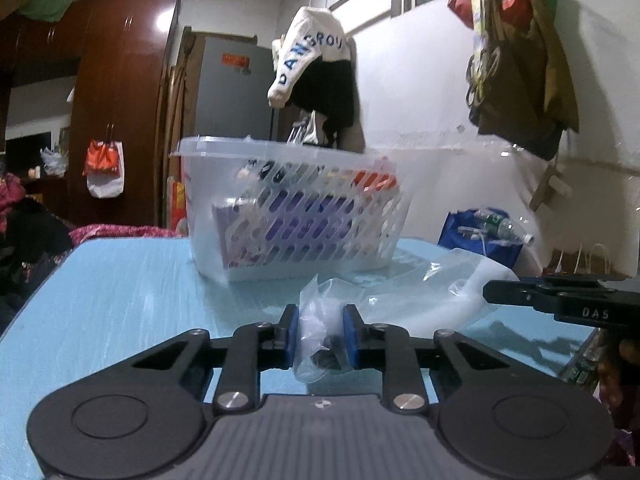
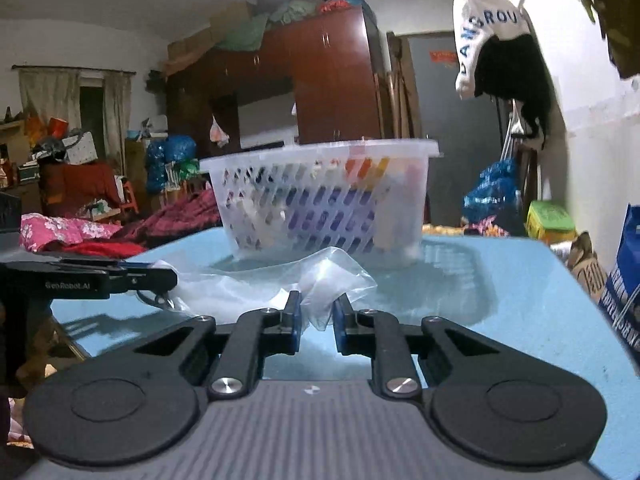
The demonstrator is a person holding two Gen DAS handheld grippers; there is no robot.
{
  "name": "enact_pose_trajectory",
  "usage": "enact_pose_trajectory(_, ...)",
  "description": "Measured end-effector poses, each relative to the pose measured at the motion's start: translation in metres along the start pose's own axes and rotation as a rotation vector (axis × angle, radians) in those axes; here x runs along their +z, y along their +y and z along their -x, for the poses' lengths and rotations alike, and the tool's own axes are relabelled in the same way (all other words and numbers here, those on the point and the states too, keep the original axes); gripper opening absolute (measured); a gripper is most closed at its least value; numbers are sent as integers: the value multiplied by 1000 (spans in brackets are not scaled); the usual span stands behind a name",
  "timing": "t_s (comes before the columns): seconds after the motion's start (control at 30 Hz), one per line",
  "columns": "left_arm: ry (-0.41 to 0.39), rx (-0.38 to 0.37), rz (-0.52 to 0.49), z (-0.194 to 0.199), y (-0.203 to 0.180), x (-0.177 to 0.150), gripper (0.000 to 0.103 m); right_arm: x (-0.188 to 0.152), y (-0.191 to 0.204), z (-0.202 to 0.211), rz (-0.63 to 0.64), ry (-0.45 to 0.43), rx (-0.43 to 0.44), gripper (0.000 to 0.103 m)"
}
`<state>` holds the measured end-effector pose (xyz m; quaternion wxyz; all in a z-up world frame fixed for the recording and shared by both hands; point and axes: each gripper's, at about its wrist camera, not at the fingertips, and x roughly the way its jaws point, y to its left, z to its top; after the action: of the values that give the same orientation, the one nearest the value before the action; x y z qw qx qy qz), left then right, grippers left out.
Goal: Organize objects
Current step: 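Lift the clear plastic bag with both grippers and carry it over the basket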
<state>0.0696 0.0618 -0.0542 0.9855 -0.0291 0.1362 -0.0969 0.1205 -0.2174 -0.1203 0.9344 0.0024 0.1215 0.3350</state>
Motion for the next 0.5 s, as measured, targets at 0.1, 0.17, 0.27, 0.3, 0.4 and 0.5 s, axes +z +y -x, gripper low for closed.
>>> enact_pose_trajectory(0.1, -39, -11, 4, 8, 0, 5, 27, 5, 0, 4, -1, -21, 10, 18)
enact_pose_trajectory(0.17, -69, -15, -1, 13, -3, 10, 27, 10, 0, 7, 0, -40, 12, 18)
enact_pose_trajectory(0.27, -119, -6, -25, 20, -8, 31, 27, 26, -1, 10, -3, -71, 20, 18)
enact_pose_trajectory(0.3, -137, -5, -36, 21, -10, 43, 27, 35, -1, 11, 3, -87, 21, 18)
enact_pose_trajectory(0.4, -208, 16, -84, 23, -14, 85, 27, 69, -2, 9, 34, -131, 22, 18)
enact_pose_trajectory(0.5, -253, 18, -104, 14, -15, 138, 27, 113, -13, 0, 27, -171, 34, 18)
